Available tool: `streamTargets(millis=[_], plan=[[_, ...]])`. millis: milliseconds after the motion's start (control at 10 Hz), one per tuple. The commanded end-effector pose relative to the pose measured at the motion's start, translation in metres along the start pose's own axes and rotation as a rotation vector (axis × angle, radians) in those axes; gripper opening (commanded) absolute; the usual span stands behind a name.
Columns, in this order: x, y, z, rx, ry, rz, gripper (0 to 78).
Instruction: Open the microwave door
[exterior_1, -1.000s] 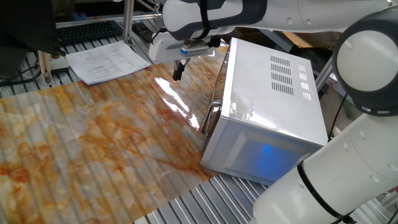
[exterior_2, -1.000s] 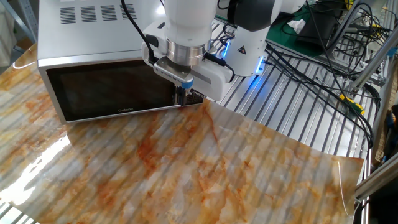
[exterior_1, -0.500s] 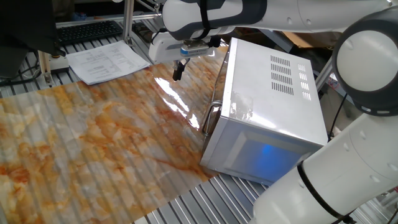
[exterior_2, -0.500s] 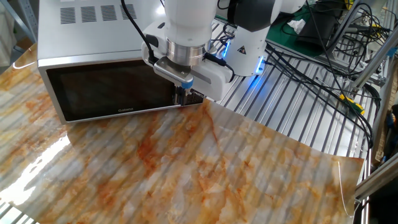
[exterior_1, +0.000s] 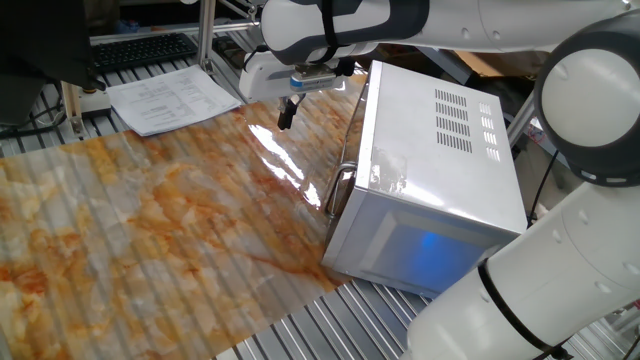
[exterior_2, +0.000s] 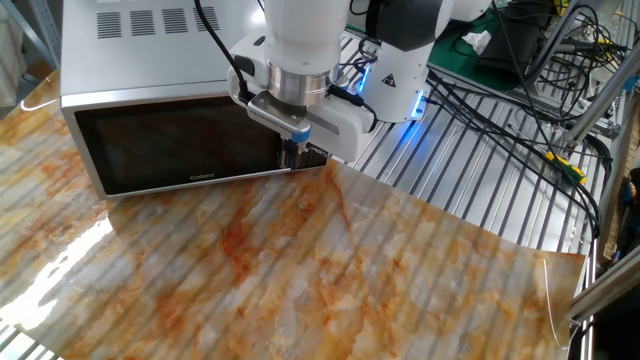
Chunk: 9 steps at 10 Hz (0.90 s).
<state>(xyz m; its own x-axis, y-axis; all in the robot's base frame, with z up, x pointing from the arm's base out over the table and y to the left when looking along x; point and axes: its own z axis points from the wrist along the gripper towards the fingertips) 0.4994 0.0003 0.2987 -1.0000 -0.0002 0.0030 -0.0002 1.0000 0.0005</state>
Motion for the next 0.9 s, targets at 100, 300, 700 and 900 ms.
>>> streamTargets(millis=[100,300,700,900], plan=[[0.0,0.0,0.0,-0.029,0.014,-0.002,0.0],[0.0,0.001,0.0,-0.005,0.014,-0.006,0.0],[0.001,-0.001,0.016,-0.004,0.023,-0.002,0.0],[0.002,-0.003,0.022,-0.002,0.023,0.007,0.0]])
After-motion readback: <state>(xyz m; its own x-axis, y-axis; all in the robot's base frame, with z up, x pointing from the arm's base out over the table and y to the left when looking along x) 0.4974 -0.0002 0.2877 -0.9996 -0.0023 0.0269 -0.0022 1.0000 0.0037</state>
